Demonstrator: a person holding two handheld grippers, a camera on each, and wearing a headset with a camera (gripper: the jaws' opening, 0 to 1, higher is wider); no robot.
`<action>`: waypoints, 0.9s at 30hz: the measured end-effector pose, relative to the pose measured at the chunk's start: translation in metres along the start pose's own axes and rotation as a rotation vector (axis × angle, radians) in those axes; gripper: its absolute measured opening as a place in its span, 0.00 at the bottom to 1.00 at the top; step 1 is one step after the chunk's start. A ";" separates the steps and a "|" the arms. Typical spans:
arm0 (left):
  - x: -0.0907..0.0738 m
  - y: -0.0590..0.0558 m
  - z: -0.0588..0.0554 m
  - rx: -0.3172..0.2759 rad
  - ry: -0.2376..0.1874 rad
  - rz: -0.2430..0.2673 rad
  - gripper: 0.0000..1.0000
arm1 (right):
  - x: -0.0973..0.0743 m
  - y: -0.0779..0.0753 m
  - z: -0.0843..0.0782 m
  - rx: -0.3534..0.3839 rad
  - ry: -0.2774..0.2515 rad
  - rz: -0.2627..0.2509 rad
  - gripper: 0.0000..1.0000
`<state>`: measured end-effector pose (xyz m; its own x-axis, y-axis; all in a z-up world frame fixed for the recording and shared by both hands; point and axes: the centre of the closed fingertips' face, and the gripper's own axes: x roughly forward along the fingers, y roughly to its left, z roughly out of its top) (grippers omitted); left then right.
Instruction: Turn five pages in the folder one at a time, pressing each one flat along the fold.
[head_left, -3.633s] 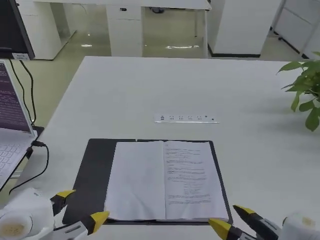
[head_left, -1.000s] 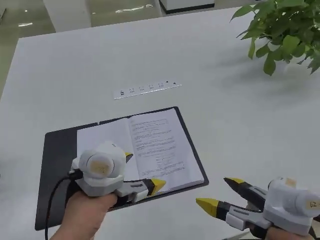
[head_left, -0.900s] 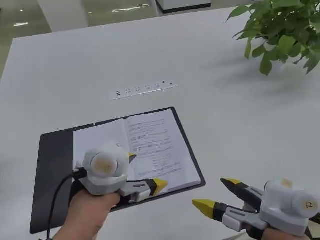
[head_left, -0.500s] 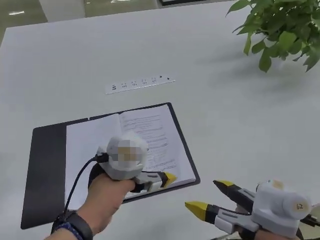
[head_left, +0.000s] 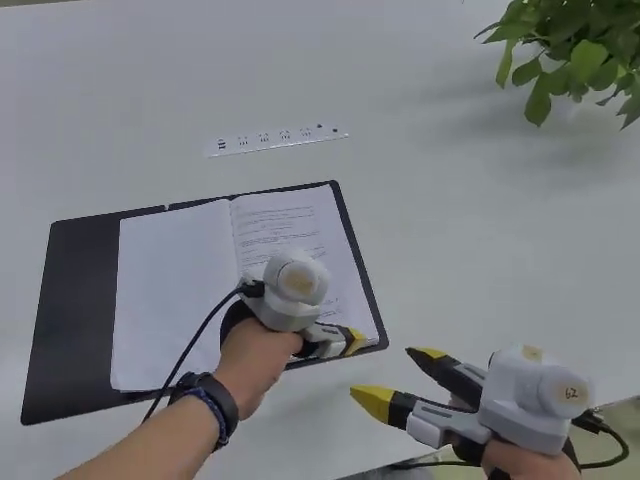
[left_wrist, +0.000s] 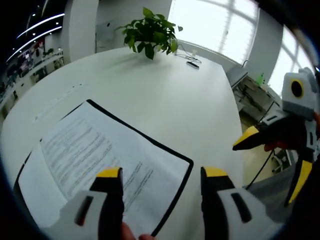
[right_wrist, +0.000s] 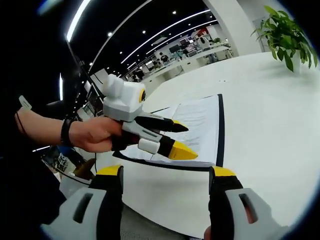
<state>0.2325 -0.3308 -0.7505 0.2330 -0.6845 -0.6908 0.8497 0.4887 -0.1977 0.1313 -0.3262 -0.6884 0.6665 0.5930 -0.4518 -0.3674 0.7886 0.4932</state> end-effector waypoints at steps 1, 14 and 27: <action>0.004 0.002 0.000 -0.009 -0.001 0.011 0.63 | 0.001 0.000 -0.001 0.001 0.003 0.002 0.68; 0.022 0.016 -0.021 0.084 0.066 0.129 0.63 | -0.001 -0.005 -0.006 0.028 0.021 -0.003 0.68; 0.019 0.020 -0.022 0.108 0.019 0.116 0.60 | 0.005 -0.004 -0.005 0.070 -0.010 0.000 0.65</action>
<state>0.2439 -0.3224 -0.7832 0.3245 -0.6157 -0.7180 0.8637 0.5023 -0.0404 0.1323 -0.3256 -0.6961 0.6729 0.5911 -0.4447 -0.3214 0.7751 0.5440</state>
